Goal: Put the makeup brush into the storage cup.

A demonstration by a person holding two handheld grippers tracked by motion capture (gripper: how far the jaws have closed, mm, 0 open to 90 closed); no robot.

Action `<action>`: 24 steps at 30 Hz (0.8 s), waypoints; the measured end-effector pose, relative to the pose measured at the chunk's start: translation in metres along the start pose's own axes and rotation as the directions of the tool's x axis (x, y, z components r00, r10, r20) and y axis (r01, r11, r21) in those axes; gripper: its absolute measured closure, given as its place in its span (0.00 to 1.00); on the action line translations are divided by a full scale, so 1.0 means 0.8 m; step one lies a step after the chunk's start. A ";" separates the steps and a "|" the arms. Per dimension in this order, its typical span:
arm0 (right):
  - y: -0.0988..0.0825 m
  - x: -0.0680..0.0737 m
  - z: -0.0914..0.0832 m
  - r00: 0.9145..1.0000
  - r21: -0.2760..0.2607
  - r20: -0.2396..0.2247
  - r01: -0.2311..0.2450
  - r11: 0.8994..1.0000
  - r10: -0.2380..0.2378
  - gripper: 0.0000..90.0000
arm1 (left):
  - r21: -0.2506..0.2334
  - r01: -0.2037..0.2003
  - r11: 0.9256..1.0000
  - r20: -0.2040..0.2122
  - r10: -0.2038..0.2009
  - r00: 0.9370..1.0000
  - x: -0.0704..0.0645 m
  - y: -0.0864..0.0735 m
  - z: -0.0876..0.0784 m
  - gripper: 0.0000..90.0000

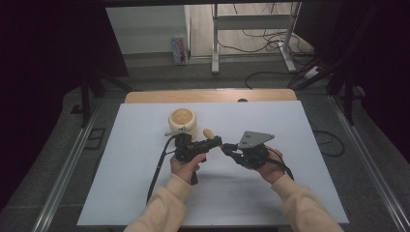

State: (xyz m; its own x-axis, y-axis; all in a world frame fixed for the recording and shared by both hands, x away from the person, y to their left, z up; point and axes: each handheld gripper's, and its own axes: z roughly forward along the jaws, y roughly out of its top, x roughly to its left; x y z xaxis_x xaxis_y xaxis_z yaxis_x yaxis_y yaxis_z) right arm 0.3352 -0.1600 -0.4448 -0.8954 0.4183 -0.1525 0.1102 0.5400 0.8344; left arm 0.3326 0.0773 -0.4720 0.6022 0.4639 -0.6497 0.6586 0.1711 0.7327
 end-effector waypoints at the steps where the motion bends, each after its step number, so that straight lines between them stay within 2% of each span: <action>1: 0.000 0.000 0.000 1.000 0.000 0.001 0.001 1.000 -0.001 0.88 | 0.000 0.000 1.000 0.001 0.000 1.000 0.000 0.000 0.000 0.87; 11: 0.001 0.001 0.000 1.000 -0.010 -0.007 -0.002 1.000 0.002 0.85 | -0.009 -0.002 1.000 0.007 0.002 1.000 0.000 0.003 -0.004 0.87; 13: -0.001 0.001 0.000 1.000 0.011 -0.011 -0.005 1.000 0.005 0.75 | -0.025 -0.001 1.000 0.000 0.001 1.000 0.001 0.008 -0.011 0.87; 18: -0.002 -0.002 -0.003 0.999 0.004 -0.016 -0.031 1.000 0.031 0.67 | -0.040 -0.011 0.999 -0.023 0.010 1.000 0.004 0.014 -0.023 0.87; 22: -0.004 -0.006 -0.004 0.994 0.008 -0.062 -0.093 0.996 0.093 0.48 | -0.046 -0.022 0.999 -0.045 0.020 0.999 0.005 0.017 -0.030 0.87; 24: -0.005 -0.009 -0.006 0.985 0.008 -0.108 -0.137 0.991 0.137 0.42 | -0.045 -0.032 0.998 -0.054 0.030 0.998 0.004 0.018 -0.032 0.87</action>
State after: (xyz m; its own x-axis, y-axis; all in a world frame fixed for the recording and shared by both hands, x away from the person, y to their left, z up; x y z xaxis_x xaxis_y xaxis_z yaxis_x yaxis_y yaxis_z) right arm 0.3393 -0.1689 -0.4446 -0.9131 0.4072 0.0214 0.2353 0.4833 0.8433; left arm 0.3325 0.1037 -0.4587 0.5962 0.5154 -0.6156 0.6181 0.1946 0.7616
